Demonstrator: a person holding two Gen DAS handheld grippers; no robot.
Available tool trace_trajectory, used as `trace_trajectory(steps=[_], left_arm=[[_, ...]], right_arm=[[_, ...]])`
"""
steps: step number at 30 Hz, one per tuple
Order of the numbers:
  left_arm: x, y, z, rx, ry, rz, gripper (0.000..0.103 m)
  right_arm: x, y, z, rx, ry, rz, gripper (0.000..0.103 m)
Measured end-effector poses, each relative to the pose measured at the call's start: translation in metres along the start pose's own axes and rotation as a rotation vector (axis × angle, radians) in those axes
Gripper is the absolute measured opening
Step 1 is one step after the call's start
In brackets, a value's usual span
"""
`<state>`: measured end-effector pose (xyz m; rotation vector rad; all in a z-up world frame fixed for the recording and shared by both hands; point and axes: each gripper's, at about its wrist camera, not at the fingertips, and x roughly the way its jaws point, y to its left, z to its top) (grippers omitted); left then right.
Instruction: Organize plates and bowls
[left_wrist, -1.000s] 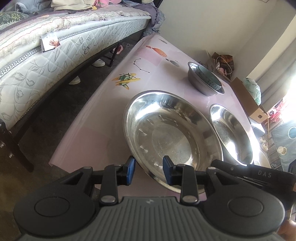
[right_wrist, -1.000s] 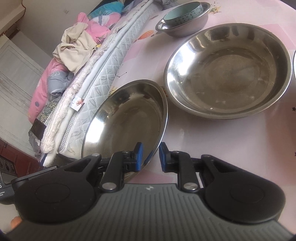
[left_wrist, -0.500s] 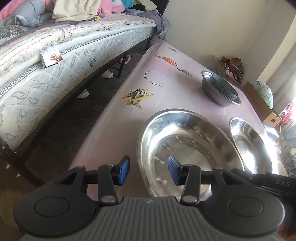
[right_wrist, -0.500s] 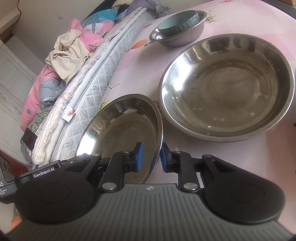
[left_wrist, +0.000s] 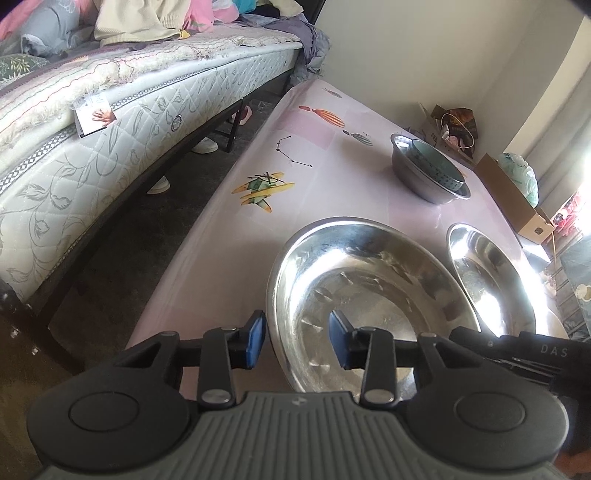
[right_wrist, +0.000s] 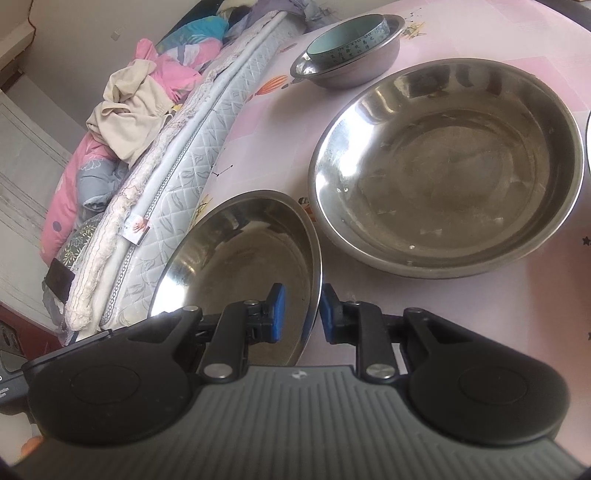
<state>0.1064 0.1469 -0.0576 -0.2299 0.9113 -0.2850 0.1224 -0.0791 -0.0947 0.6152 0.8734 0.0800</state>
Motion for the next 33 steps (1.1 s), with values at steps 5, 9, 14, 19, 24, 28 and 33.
trace_trajectory(steps=[5,9,14,19,24,28,33], left_arm=[[0.013,-0.003,0.004,0.039,0.01,0.041,0.029],[0.012,-0.008,0.003,0.047,0.003,0.068,0.029],[0.006,-0.011,-0.001,0.057,-0.01,0.081,0.029],[-0.001,-0.013,-0.002,0.056,-0.026,0.085,0.029],[-0.007,-0.013,-0.003,0.05,-0.035,0.08,0.029],[-0.01,-0.014,-0.005,0.052,-0.042,0.082,0.029],[-0.015,-0.014,-0.006,0.045,-0.047,0.076,0.029]], right_arm=[[0.005,0.003,-0.001,-0.01,-0.01,-0.009,0.02],[0.006,0.006,-0.003,-0.025,-0.015,-0.023,0.021],[0.0,0.012,-0.004,-0.055,-0.029,-0.03,0.021],[-0.003,0.019,-0.005,-0.084,-0.04,-0.04,0.021],[-0.004,0.021,-0.006,-0.088,-0.039,-0.039,0.021],[-0.006,0.022,-0.006,-0.093,-0.043,-0.037,0.021],[-0.008,0.024,-0.005,-0.102,-0.048,-0.031,0.021]])
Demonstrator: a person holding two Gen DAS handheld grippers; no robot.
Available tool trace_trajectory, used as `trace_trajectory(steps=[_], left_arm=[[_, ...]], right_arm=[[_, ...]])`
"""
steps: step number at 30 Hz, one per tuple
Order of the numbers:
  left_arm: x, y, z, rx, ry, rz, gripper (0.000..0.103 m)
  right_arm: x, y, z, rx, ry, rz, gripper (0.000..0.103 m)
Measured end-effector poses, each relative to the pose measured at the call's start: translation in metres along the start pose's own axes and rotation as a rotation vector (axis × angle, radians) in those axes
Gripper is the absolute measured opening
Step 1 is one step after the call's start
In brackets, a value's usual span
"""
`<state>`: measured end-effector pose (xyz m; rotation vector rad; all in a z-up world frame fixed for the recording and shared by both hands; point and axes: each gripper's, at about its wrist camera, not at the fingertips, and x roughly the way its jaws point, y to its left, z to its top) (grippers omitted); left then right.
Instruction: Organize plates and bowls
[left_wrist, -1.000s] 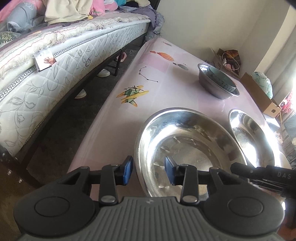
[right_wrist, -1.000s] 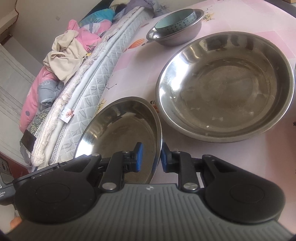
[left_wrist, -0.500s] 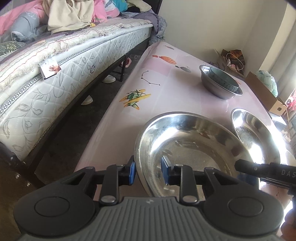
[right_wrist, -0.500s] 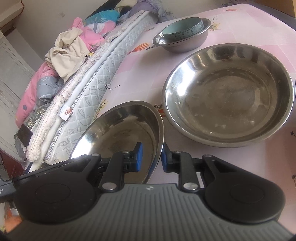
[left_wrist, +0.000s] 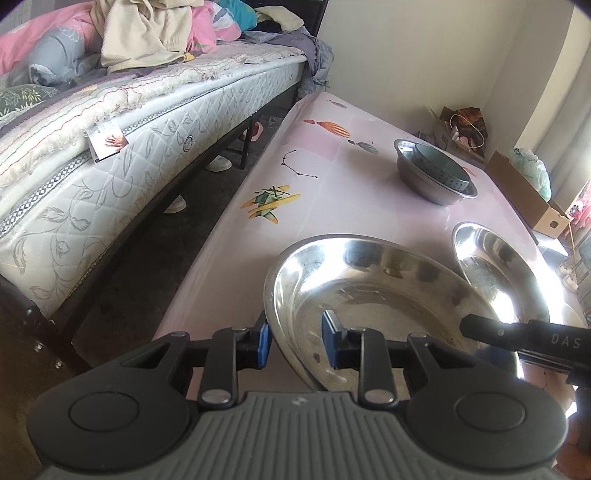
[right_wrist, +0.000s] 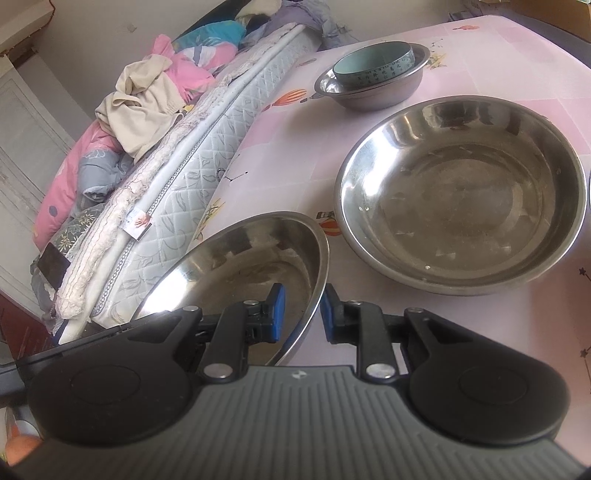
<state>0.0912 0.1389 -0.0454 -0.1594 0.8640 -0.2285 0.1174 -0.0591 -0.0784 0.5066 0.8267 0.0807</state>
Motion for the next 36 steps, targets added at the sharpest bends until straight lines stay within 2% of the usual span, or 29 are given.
trace_trajectory(steps=[11,21,36], left_arm=[[-0.006,0.0,-0.003,0.002,-0.012,-0.006,0.029],[-0.015,0.002,-0.005,0.0,-0.034,-0.017,0.029],[-0.034,-0.016,0.01,0.025,-0.091,-0.022,0.029]], right_arm=[[-0.002,0.006,-0.002,-0.037,-0.007,-0.002,0.021],[-0.013,0.019,-0.003,-0.112,-0.05,-0.018,0.021],[-0.036,0.021,0.006,-0.13,-0.115,0.0,0.021]])
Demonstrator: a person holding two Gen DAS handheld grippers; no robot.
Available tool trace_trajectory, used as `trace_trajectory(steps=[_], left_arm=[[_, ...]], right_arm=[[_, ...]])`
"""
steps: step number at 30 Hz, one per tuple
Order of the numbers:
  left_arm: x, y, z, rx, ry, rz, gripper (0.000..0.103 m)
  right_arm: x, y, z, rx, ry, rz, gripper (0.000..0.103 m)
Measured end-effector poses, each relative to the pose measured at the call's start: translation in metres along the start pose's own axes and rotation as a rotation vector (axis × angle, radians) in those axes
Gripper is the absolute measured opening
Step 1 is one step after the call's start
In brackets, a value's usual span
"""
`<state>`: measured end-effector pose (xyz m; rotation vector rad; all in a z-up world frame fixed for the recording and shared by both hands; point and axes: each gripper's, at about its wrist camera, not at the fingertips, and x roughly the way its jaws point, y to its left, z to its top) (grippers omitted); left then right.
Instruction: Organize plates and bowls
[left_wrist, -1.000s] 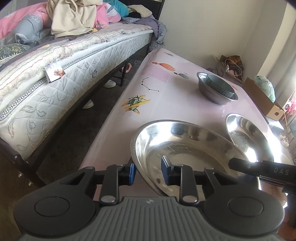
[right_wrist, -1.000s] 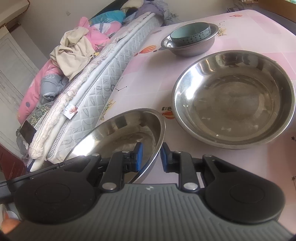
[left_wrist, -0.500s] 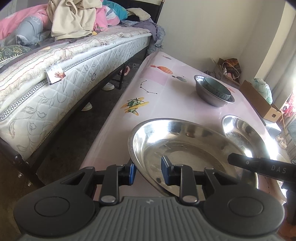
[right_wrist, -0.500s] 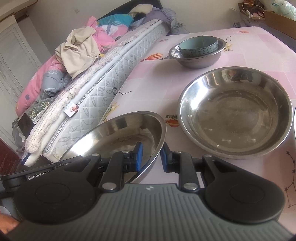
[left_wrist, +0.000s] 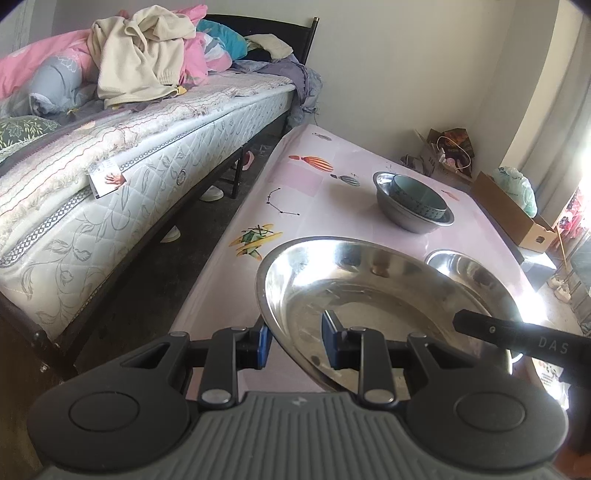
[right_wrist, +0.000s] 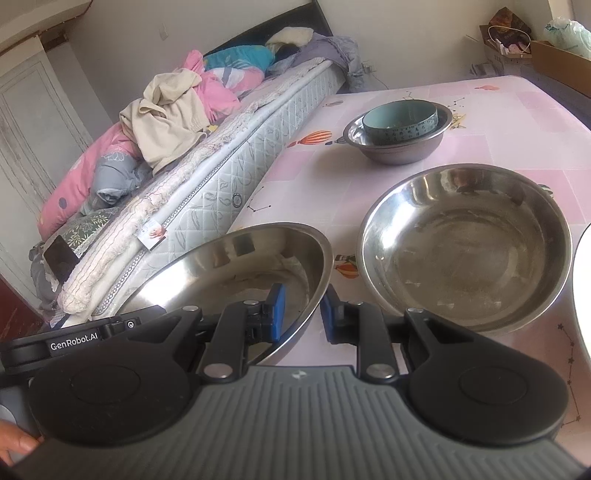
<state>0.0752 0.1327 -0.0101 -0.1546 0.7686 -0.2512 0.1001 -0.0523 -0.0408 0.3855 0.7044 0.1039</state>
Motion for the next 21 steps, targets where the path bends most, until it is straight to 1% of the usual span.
trace_trajectory(steps=[7,12,16,21], left_arm=[[0.002,-0.03,0.013,0.036,-0.026,-0.034,0.029],[0.011,-0.06,0.02,0.06,-0.035,-0.075,0.029],[0.025,-0.086,0.023,0.077,-0.023,-0.113,0.029],[0.049,-0.116,0.022,0.1,0.016,-0.153,0.029]], right_arm=[[-0.02,-0.019,0.012,0.025,-0.046,-0.014,0.021],[-0.037,-0.043,0.022,0.048,-0.084,-0.044,0.021],[-0.05,-0.068,0.027,0.072,-0.107,-0.081,0.021],[-0.06,-0.103,0.029,0.114,-0.115,-0.132,0.022]])
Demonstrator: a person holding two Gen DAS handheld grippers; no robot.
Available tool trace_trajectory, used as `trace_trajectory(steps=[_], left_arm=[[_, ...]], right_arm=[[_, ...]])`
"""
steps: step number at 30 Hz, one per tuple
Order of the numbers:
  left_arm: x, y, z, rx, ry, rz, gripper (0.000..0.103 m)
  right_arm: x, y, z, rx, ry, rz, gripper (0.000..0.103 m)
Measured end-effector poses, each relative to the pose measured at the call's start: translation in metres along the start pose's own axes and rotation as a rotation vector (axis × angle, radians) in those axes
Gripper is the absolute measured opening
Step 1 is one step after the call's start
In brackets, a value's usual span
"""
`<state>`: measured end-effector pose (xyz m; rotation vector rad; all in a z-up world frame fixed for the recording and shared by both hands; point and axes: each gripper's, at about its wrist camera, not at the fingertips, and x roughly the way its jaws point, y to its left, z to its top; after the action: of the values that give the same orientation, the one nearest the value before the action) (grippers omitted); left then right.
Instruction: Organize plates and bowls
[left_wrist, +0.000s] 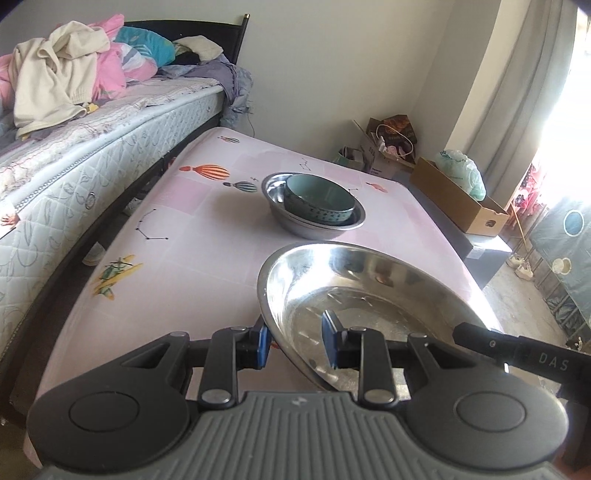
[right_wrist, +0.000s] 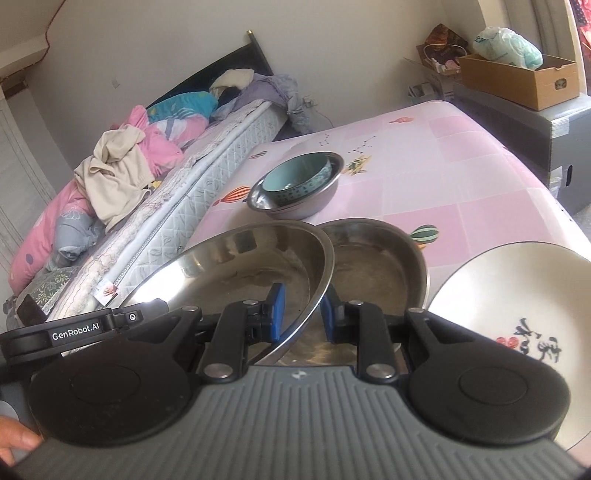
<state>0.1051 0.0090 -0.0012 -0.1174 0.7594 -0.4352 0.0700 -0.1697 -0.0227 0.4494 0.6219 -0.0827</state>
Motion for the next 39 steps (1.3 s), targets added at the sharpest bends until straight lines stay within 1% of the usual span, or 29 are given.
trace_trajectory(steps=[4,9,16,25,29,31,32,39], left_arm=[[0.021,-0.015,-0.001,0.017,0.038,-0.021,0.029],[0.039,-0.025,-0.004,0.031,0.079,-0.024,0.029],[0.058,-0.026,-0.007,0.032,0.133,-0.02,0.029],[0.067,-0.03,-0.004,0.049,0.142,-0.022,0.03],[0.066,-0.031,-0.004,0.043,0.141,-0.028,0.038],[0.065,-0.031,-0.005,0.043,0.135,-0.017,0.049],[0.064,-0.031,-0.005,0.045,0.132,-0.008,0.052],[0.059,-0.032,-0.007,0.05,0.119,-0.005,0.054]], right_arm=[[0.002,-0.024,0.003,0.031,0.005,-0.039,0.022],[0.007,-0.044,0.005,0.05,0.018,-0.065,0.022],[0.023,-0.048,0.007,0.049,0.038,-0.089,0.022],[0.039,-0.056,0.009,0.045,0.058,-0.123,0.023],[0.043,-0.059,0.009,0.057,0.068,-0.126,0.026],[0.044,-0.06,0.009,0.057,0.065,-0.136,0.03],[0.044,-0.06,0.01,0.057,0.061,-0.139,0.033],[0.038,-0.063,0.012,0.062,0.039,-0.148,0.037]])
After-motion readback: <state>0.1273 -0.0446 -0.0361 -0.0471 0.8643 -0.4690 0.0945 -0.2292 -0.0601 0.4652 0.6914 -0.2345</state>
